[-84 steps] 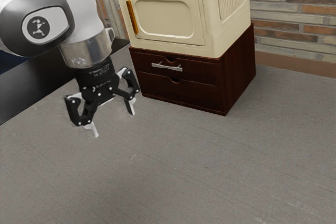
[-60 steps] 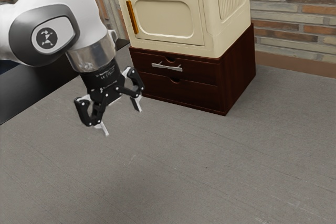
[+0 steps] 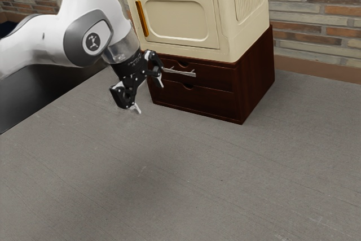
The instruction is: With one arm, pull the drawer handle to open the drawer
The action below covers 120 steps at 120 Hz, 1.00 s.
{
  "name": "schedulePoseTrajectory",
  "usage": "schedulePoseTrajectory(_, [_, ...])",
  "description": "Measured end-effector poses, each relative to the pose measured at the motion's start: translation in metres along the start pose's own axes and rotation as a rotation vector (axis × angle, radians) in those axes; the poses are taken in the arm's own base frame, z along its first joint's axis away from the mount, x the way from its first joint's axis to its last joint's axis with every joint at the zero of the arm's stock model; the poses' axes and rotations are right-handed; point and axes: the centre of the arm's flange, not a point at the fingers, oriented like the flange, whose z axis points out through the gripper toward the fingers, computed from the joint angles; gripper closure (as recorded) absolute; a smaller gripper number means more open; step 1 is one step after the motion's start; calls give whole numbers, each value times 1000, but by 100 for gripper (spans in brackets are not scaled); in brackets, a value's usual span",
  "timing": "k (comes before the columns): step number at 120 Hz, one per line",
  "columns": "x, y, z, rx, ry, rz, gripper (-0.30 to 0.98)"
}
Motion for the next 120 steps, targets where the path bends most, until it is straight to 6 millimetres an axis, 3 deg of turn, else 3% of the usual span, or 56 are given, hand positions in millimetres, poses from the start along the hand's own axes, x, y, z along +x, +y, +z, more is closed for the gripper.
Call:
schedulePoseTrajectory(24, [25, 30, 25, -32, 27, -27, 0])
schedulePoseTrajectory(48, [24, 47, 48, -54, 34, -18, 0])
schedulePoseTrajectory(120, [41, 90, 72, -145, 69, -17, 0])
